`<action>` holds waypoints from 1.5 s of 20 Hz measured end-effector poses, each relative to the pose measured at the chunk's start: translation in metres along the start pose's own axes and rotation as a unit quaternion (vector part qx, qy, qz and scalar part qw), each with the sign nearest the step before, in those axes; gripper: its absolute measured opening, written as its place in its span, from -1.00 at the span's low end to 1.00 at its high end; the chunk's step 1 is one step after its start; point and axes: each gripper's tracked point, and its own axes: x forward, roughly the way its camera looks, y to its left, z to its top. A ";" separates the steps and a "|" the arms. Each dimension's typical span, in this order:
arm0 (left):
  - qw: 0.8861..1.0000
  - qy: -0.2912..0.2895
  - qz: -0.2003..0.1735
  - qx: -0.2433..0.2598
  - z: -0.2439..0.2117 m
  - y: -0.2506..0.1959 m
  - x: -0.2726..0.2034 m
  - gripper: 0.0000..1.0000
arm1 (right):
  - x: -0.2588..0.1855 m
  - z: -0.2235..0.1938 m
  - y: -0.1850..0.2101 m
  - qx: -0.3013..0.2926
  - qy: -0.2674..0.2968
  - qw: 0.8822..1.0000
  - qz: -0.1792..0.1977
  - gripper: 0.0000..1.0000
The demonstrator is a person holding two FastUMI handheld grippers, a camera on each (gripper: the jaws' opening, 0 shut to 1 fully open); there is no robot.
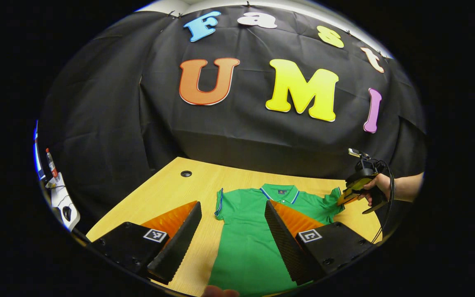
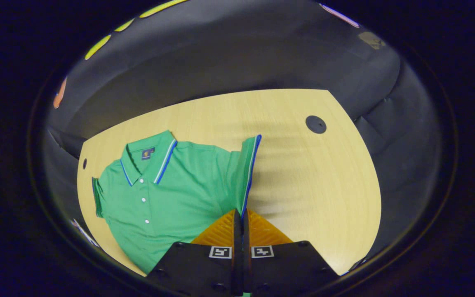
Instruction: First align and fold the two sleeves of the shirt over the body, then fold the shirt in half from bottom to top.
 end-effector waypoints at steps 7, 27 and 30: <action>1.000 0.010 0.020 -0.015 -0.009 0.035 -0.015 0.97 | 0.000 -0.007 0.089 -0.037 -0.002 0.999 0.036 -0.94; 0.999 0.036 -0.009 0.004 -0.004 0.055 -0.009 0.97 | -0.043 -0.037 0.151 -0.039 -0.031 0.993 0.104 0.69; 0.998 0.040 -0.047 -0.014 0.001 0.041 0.004 0.96 | -0.091 -0.053 0.137 -0.071 -0.080 0.986 0.127 0.70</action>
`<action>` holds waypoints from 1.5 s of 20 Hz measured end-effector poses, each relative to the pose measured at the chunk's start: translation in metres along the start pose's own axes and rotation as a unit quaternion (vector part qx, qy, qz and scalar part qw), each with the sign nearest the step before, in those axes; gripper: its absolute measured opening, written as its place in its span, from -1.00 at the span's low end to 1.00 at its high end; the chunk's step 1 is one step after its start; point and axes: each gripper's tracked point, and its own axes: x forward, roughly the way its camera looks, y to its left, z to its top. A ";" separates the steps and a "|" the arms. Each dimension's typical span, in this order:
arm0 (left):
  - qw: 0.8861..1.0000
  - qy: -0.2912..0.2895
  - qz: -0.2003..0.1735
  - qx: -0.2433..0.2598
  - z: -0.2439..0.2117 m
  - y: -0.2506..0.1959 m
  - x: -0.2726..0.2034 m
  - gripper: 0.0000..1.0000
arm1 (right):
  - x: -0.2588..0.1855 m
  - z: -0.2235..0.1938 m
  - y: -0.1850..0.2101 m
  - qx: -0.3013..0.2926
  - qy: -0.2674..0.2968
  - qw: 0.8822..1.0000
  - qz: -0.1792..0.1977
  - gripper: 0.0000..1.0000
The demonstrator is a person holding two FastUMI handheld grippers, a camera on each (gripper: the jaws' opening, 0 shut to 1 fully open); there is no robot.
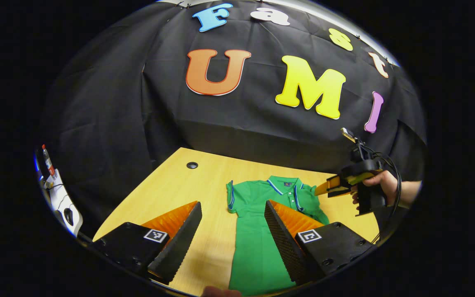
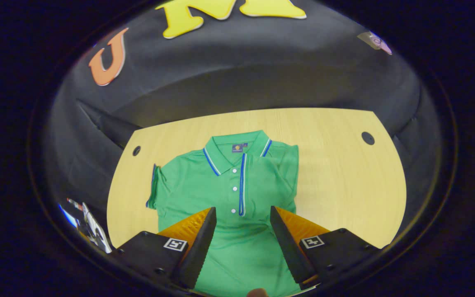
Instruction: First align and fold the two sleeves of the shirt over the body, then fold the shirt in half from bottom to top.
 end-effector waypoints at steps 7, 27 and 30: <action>0.992 0.060 -0.081 -0.079 -0.005 -0.023 0.050 0.97 | -0.123 -0.048 -0.047 -0.037 -0.094 0.995 0.010 0.80; 0.914 0.403 -0.039 -0.030 -0.107 0.028 0.256 0.94 | -0.200 -0.151 -0.183 0.062 -0.070 0.992 -0.087 0.80; 0.905 0.424 -0.031 -0.001 -0.121 0.027 0.266 0.94 | -0.202 -0.157 -0.188 0.072 -0.066 0.991 -0.090 0.80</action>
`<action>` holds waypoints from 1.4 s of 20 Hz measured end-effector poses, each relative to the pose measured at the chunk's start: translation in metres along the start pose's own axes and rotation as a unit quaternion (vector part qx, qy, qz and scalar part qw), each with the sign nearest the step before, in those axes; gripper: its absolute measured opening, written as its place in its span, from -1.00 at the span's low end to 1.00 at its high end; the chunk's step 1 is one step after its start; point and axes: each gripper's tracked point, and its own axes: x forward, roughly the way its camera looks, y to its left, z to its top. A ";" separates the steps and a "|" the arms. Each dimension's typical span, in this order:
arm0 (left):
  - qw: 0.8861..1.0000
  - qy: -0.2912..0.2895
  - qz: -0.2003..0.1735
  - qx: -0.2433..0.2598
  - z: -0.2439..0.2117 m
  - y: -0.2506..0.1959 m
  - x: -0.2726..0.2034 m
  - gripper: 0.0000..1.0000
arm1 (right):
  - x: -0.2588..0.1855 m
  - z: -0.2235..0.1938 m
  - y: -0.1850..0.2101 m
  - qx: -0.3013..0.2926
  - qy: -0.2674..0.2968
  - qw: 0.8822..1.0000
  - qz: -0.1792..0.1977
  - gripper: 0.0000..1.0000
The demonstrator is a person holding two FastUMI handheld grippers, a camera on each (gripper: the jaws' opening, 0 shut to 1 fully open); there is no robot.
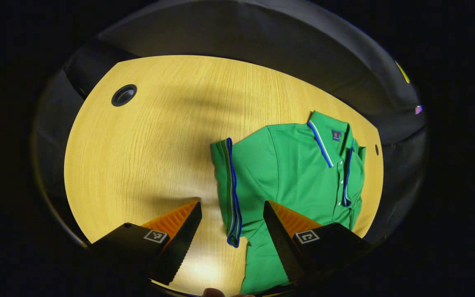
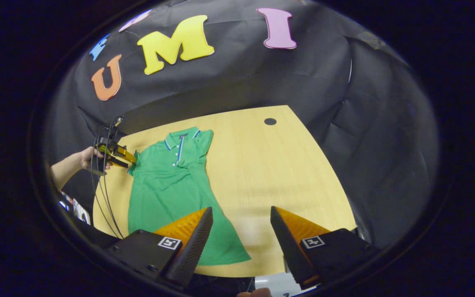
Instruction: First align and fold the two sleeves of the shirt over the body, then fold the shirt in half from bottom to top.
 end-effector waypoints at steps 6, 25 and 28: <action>0.999 0.016 0.044 0.001 0.000 0.014 0.007 0.32 | 0.006 -0.005 -0.005 0.023 0.004 1.000 0.002 0.80; 0.996 -0.048 0.001 0.078 0.072 -0.164 -0.089 -0.94 | -0.011 -0.032 -0.022 0.075 -0.021 0.997 -0.004 0.80; 0.995 -0.033 -0.011 0.089 0.061 -0.203 -0.065 -0.90 | -0.014 -0.040 -0.035 0.097 -0.020 0.995 -0.015 0.80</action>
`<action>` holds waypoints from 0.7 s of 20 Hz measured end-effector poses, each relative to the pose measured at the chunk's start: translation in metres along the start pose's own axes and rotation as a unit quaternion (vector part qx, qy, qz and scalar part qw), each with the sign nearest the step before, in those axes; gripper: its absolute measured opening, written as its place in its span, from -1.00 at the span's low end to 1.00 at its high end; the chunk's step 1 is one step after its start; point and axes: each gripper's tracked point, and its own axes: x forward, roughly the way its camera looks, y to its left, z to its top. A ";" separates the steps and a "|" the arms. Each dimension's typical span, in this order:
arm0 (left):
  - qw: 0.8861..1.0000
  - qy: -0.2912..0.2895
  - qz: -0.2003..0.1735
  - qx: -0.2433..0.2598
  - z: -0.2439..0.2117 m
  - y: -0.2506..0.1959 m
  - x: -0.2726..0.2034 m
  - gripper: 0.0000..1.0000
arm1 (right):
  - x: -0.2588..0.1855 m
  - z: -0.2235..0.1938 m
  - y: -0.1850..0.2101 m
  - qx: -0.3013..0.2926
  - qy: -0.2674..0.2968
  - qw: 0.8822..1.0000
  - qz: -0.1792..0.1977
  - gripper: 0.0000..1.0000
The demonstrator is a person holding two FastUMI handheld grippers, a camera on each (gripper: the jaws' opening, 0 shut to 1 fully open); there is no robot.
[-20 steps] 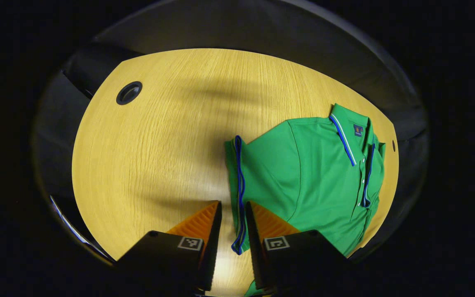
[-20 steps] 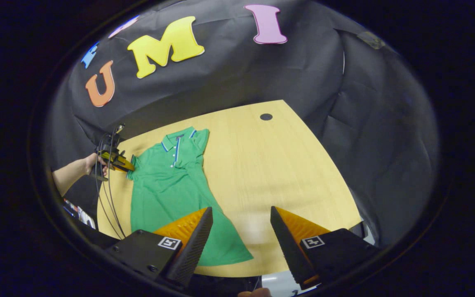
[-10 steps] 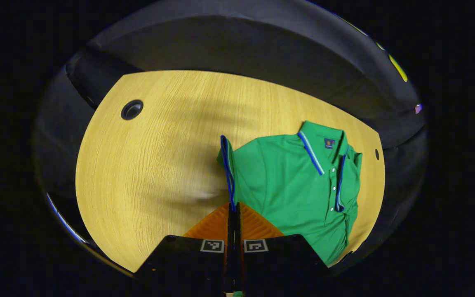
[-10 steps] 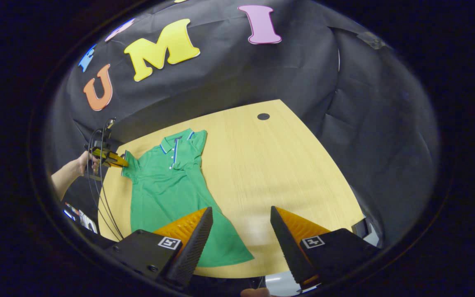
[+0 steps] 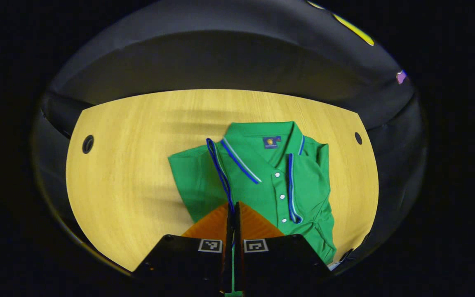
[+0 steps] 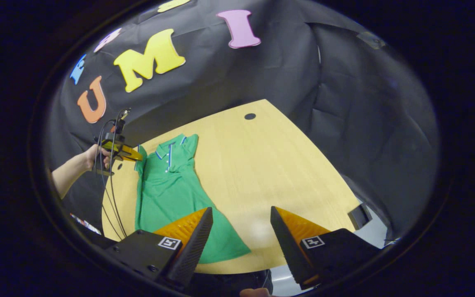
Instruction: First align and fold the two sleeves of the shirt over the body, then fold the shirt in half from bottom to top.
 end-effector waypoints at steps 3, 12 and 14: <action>1.000 0.010 -0.018 -0.006 -0.009 -0.026 0.014 -0.77 | -0.001 0.002 -0.007 0.005 -0.005 1.000 -0.008 0.80; 0.995 -0.092 0.019 0.018 -0.018 -0.008 -0.055 0.80 | 0.009 0.011 0.043 -0.097 -0.019 0.994 0.052 0.80; 0.991 -0.126 0.018 0.033 -0.035 -0.006 -0.091 0.80 | 0.013 0.012 0.057 -0.123 -0.019 0.990 0.069 0.80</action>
